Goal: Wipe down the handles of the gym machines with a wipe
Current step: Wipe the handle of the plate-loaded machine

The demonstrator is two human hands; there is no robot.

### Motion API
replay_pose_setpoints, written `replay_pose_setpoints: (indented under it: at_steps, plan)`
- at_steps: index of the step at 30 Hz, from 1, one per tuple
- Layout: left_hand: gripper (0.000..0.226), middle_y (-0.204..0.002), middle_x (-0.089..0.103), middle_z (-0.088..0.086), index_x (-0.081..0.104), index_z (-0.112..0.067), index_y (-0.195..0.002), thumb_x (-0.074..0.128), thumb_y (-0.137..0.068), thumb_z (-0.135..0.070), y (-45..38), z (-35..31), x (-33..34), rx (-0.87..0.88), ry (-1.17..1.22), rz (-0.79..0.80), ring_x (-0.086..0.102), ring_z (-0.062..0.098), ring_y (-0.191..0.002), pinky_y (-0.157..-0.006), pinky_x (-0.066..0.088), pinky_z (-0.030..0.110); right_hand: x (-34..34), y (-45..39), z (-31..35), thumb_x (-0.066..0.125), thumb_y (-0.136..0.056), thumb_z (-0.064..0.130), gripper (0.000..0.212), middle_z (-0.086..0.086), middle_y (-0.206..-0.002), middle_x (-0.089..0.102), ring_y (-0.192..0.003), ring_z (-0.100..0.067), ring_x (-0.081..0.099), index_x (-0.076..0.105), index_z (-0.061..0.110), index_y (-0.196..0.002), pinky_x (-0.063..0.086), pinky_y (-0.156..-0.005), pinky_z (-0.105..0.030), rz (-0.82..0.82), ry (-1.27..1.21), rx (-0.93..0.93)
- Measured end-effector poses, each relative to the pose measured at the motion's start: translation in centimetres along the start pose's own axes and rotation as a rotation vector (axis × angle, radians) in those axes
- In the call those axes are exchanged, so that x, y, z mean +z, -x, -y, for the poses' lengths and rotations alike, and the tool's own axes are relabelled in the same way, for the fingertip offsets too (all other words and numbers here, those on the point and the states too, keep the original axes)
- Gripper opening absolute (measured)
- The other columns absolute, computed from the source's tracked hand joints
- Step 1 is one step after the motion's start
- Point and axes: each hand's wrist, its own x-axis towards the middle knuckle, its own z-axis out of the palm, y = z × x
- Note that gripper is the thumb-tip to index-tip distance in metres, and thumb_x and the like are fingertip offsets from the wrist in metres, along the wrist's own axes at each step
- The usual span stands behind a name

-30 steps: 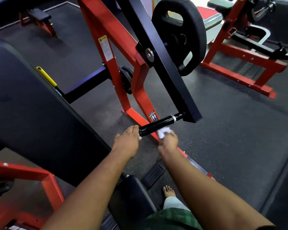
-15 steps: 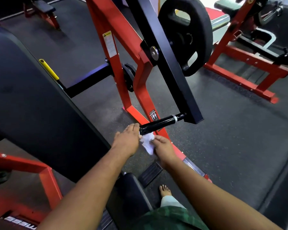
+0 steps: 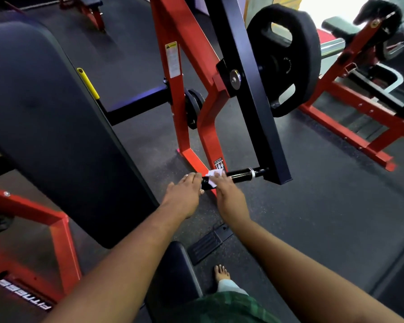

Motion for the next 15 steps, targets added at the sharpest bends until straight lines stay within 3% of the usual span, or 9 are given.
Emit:
replay_pose_setpoints:
  at_steps: [2,3,5,7,9,12,15]
  plan:
    - [0.057,-0.171,0.017,0.003,0.014,-0.018,-0.161,0.034,-0.111,-0.037,0.1,0.2,0.3,0.006,0.029,-0.010,0.025,0.021,-0.155,-0.115,0.035,0.055,-0.9,0.5,0.4,0.051,-0.096,-0.006,0.044,-0.007,-0.133,0.067,-0.128,-0.013,0.057,0.068,0.015,-0.130,0.042,-0.114,-0.035,-0.062,-0.139,-0.076]
    - [0.058,-0.172,0.014,0.003,0.012,-0.018,-0.162,0.034,-0.111,-0.036,0.3,0.3,0.4,0.005,0.048,-0.019,0.023,0.021,-0.156,-0.117,0.032,0.056,-1.8,0.0,-0.2,0.052,-0.096,-0.002,0.039,-0.006,-0.122,0.072,-0.115,-0.011,0.063,0.070,0.016,-0.126,0.048,-0.104,-0.030,-0.125,-0.178,-0.011]
    - [0.060,-0.173,0.010,0.003,0.007,-0.018,-0.163,0.034,-0.112,-0.034,0.7,0.3,0.6,0.007,0.070,-0.041,0.020,0.022,-0.157,-0.120,0.028,0.057,-3.7,-2.1,-2.3,0.049,-0.098,0.006,0.032,-0.008,-0.105,0.073,-0.097,-0.021,0.067,0.071,0.016,-0.117,0.052,-0.088,-0.033,-0.255,-0.067,0.174]
    - [0.064,-0.173,0.005,0.003,0.001,-0.017,-0.164,0.034,-0.112,-0.034,1.2,0.2,0.8,0.007,0.070,-0.060,0.017,0.022,-0.157,-0.121,0.027,0.057,-5.2,-3.9,-3.8,0.044,-0.097,0.009,0.030,-0.012,-0.101,0.072,-0.095,-0.034,0.067,0.070,0.013,-0.112,0.050,-0.087,-0.041,-0.137,0.202,0.264]
    - [0.067,-0.173,0.003,0.002,-0.004,-0.018,-0.164,0.034,-0.112,-0.035,1.5,0.1,0.8,-0.004,0.089,-0.062,0.017,0.022,-0.158,-0.121,0.027,0.057,-5.0,-4.5,-3.5,0.049,-0.097,0.012,0.024,-0.014,-0.100,0.071,-0.095,-0.038,0.067,0.069,0.012,-0.110,0.050,-0.081,-0.040,0.020,0.369,0.263]
    - [0.069,-0.173,0.003,0.001,-0.008,-0.020,-0.164,0.034,-0.111,-0.035,2.1,0.3,1.0,-0.006,0.140,-0.066,0.017,0.022,-0.157,-0.121,0.027,0.056,-2.7,-3.3,-0.2,0.048,-0.098,0.010,0.028,-0.015,-0.108,0.071,-0.102,-0.034,0.066,0.068,0.012,-0.118,0.050,-0.081,-0.037,0.045,0.256,0.199]
    - [0.070,-0.173,0.000,0.000,-0.009,-0.019,-0.164,0.035,-0.111,-0.035,3.0,1.1,1.3,-0.017,0.166,-0.049,0.017,0.022,-0.157,-0.120,0.028,0.054,-0.1,-1.2,3.1,0.043,-0.100,0.008,0.042,-0.013,-0.140,0.060,-0.128,-0.031,0.057,0.060,0.019,-0.136,0.049,-0.103,-0.041,0.036,0.122,0.084]
